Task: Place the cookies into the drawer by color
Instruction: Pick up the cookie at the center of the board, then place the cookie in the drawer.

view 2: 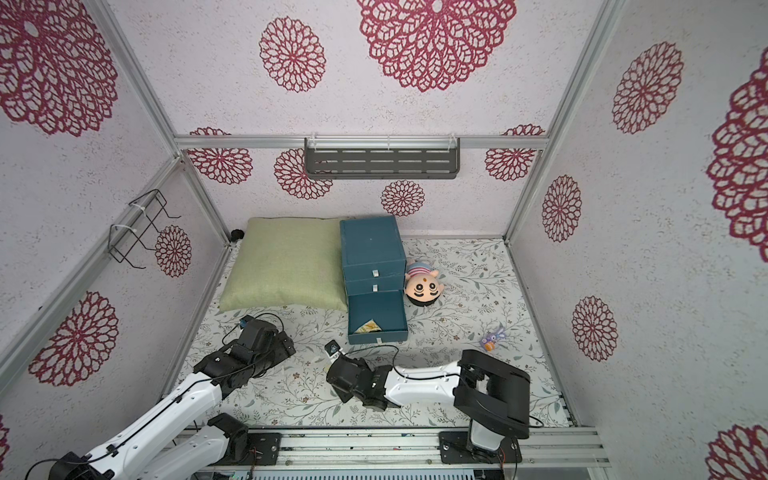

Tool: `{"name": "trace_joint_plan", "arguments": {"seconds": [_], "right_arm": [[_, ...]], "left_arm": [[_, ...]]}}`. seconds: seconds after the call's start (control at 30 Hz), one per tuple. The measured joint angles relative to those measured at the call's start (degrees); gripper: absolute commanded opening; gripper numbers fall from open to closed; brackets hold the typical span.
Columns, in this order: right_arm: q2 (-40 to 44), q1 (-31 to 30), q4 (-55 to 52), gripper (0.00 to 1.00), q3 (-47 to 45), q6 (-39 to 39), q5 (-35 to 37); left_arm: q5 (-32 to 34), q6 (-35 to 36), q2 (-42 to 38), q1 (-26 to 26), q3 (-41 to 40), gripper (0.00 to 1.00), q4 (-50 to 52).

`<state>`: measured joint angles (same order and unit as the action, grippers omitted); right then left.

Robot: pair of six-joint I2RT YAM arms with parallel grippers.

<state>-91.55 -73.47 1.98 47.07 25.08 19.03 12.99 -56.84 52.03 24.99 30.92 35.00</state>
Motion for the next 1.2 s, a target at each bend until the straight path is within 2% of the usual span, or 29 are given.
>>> {"name": "trace_joint_plan", "arguments": {"seconds": [0.17, 0.6, 0.8, 0.97, 1.03, 1.1, 1.2], "right_arm": [[4.7, 4.5, 1.0, 0.40, -1.8, 0.0, -1.9], [15.1, 20.8, 0.5, 0.40, -4.4, -2.1, -6.0], [14.5, 27.8, -0.2, 0.40, -4.1, -3.8, -7.0], [10.5, 31.3, -0.6, 0.41, -2.6, -5.0, -7.6], [8.8, 32.1, -0.6, 0.44, -2.0, -5.4, -8.3], [7.3, 32.8, -0.6, 0.53, -1.5, -6.0, -9.0], [6.3, 33.5, -0.9, 0.67, -1.0, -6.4, -10.1]], "left_arm": [[0.5, 0.0, -0.1, -0.6, 0.0, 0.89, 0.4], [0.6, 0.3, -0.1, -1.9, 0.0, 0.89, 0.3], [0.6, 0.5, 0.5, -2.5, -0.7, 0.89, -0.4], [0.4, 0.7, 0.8, -3.4, -1.0, 0.89, -0.4], [0.3, 0.8, 0.8, -3.8, -1.0, 0.90, -0.4], [0.2, 1.0, 0.9, -4.4, -1.0, 0.99, -0.4], [0.0, 1.4, 1.1, -5.8, -1.0, 0.97, -0.3]]}}
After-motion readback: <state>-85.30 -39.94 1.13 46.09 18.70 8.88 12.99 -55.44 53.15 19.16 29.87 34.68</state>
